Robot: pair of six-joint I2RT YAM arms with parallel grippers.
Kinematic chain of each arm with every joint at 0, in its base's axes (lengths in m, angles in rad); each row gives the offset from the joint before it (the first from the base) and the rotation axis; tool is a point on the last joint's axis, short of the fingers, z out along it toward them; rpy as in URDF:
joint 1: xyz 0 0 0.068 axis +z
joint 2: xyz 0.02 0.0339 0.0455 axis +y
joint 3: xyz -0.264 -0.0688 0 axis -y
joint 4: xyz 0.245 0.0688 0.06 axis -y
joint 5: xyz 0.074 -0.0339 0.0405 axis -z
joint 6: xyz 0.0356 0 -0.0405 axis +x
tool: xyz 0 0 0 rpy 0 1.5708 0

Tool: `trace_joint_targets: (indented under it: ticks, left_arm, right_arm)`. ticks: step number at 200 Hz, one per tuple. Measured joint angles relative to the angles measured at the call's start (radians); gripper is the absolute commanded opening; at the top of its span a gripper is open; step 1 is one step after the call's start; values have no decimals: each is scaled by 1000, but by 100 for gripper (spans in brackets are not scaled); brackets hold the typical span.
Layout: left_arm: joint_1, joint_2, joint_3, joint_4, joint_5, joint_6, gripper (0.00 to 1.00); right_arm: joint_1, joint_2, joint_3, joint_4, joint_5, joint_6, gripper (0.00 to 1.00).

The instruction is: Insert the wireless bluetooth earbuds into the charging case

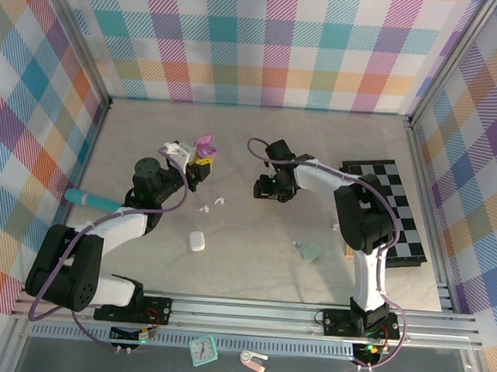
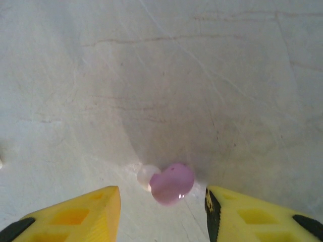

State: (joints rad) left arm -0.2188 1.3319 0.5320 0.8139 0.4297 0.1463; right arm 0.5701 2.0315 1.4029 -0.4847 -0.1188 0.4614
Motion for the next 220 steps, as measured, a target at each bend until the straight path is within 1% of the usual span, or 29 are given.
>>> trace_joint_targets:
  ticks: [19, 51, 90, 100, 116, 172, 220]
  left_arm:
    - [0, 0, 0, 0, 6, 0, 32]
    - [0, 0, 0, 0, 7, 0, 32]
    - [0, 0, 0, 0, 14, 0, 32]
    - [0, 0, 0, 0, 16, 0, 32]
    - [0, 0, 0, 0, 19, 0, 32]
    - [0, 0, 0, 1, 25, 0, 32]
    - [0, 0, 0, 1, 25, 0, 32]
  right_arm:
    - [-8, -37, -66, 61, -21, 63, 52]
    - [-37, -79, -172, 197, -71, 198, 49]
    - [-68, -88, -227, 294, -145, 313, 38]
    - [-74, -86, -229, 306, -153, 322, 33]
    - [-78, -84, -229, 323, -157, 339, 30]
    - [-79, -43, -187, 314, -176, 343, 29]
    - [-80, -10, -149, 290, -201, 335, 26]
